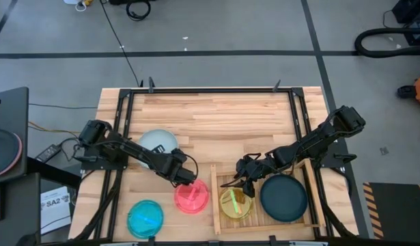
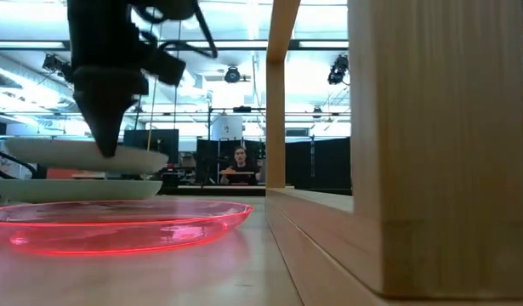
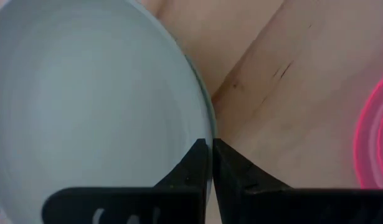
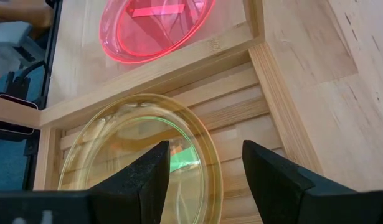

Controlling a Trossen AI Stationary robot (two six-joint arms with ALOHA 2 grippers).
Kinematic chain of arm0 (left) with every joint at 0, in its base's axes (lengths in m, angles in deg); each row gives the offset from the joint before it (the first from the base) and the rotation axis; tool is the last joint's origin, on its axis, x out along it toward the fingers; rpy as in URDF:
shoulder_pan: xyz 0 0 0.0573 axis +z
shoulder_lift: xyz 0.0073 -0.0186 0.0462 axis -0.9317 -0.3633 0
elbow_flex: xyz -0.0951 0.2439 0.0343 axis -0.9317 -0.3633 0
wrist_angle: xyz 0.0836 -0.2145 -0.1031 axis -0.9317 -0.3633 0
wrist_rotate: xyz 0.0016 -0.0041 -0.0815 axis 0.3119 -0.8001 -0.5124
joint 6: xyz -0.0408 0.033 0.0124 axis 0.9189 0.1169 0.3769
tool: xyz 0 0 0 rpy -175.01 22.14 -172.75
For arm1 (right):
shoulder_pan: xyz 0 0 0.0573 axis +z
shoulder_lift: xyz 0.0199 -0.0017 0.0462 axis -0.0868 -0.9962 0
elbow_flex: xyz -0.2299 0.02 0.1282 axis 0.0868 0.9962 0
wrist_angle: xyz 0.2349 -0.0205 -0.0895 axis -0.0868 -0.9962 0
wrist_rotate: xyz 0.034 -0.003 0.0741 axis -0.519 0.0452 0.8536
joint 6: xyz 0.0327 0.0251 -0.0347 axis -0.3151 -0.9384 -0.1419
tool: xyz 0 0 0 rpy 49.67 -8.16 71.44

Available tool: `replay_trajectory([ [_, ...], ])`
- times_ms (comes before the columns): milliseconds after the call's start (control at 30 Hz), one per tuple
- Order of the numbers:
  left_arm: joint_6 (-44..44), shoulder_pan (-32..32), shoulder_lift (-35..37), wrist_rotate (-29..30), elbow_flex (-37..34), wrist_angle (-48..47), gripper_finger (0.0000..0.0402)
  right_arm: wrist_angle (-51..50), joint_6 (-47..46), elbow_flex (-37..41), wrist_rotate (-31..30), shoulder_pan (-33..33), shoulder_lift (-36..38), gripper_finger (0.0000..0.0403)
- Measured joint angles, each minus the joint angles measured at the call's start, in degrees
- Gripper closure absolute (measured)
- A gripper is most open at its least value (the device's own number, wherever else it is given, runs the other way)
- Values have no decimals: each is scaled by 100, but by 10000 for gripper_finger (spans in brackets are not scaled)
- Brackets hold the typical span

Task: Place and stack plates onto a shelf
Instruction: Stack the gray plate on the dark blue plate on the shelf

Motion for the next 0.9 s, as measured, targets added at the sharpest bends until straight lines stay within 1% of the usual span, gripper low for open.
replay_trajectory([
  [67, -93, -39, 15, 77, 209, -338, 384, 12, 7, 0, 9, -10, 0, 196],
  [133, -349, -59, 35, 195, 403, -403, 384, -3, 7, 2, 167, -64, 6, 196],
  [267, -913, -56, 28, 350, 792, -531, 384, -41, 7, 2, 724, -289, 78, 196],
  [400, -1622, -7, 26, 753, 1052, -537, 384, -164, 11, 2, 1338, -632, 270, 196],
  [500, -2228, 45, 26, 1132, 1184, -548, 384, -343, 153, 2, 1616, -940, 482, 196],
  [633, -3067, 126, 26, 1692, 1208, -497, 384, -548, 479, 2, 1647, -1441, 832, 196],
  [767, -3881, 287, 26, 1912, 1208, -451, 384, -473, 706, 2, 1585, -2036, 1216, 196],
  [833, -4171, 390, 26, 1970, 1208, -438, 384, -348, 767, 2, 1326, -2323, 1395, 196],
  [900, -4452, 508, 26, 2016, 1208, -438, 384, -67, 784, 2, 929, -2582, 1524, 196],
])
